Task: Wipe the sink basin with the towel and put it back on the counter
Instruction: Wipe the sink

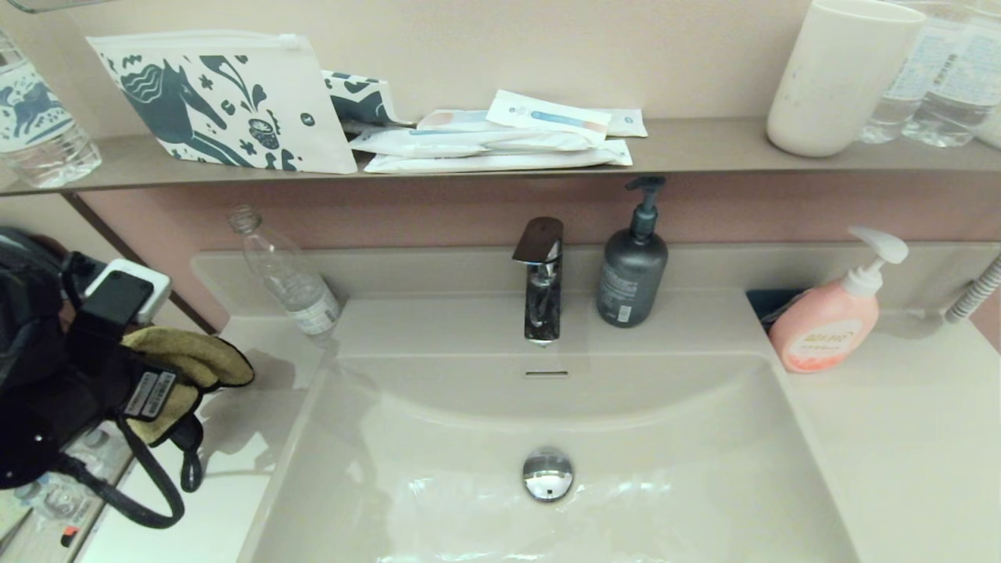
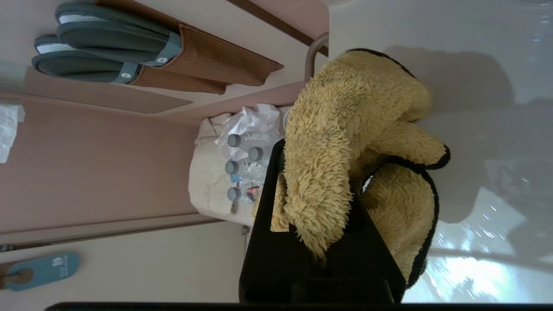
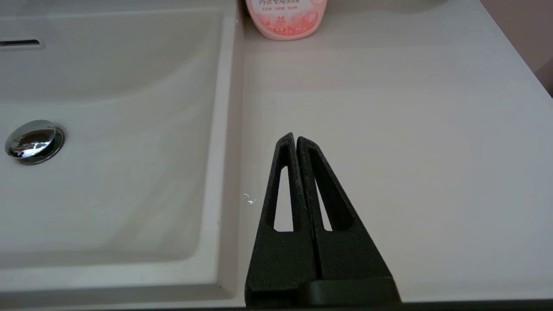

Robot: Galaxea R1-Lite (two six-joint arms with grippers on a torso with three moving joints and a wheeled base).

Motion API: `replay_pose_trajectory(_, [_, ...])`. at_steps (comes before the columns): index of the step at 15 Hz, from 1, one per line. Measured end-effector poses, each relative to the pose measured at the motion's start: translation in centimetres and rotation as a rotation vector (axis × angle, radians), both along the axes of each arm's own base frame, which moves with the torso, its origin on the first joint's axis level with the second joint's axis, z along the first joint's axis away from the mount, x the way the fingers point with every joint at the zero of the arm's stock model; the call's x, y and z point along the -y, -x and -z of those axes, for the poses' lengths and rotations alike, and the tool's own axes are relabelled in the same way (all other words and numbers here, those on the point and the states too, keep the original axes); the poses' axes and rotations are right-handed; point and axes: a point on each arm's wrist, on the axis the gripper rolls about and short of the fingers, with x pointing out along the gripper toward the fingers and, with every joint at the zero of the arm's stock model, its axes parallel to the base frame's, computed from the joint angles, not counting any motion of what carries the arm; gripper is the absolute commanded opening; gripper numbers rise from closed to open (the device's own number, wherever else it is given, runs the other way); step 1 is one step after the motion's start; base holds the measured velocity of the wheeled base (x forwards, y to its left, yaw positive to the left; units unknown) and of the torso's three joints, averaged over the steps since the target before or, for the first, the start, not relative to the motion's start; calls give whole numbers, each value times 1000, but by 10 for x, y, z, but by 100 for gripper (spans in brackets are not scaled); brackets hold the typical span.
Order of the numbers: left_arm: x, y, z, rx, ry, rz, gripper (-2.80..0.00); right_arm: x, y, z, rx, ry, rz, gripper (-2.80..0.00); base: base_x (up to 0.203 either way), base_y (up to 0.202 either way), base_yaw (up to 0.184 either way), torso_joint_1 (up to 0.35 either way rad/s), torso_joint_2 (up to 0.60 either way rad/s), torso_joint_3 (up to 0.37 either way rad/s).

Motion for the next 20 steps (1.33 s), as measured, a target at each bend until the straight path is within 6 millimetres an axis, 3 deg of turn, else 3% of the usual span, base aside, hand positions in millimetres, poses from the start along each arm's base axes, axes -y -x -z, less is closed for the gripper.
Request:
replay_pose_trajectory(5, [-18,-37,11,-55,0,-55,-280,0,0,0,0,0,0,-280,0,0,0,0,0,0])
replay_pose_trajectory(13, [-9,-44,18,-69,56,88,-280,0,0,0,0,0,0,-280,0,0,0,0,0,0])
replay_pose_trajectory(14, [-9,-44,19,-72,57,89,0,0,0,0,0,0,0,-280,0,0,0,0,0,0])
replay_pose_trajectory(20, [-8,-42,18,-64,56,93,0,0,0,0,0,0,0,-280,0,0,0,0,0,0])
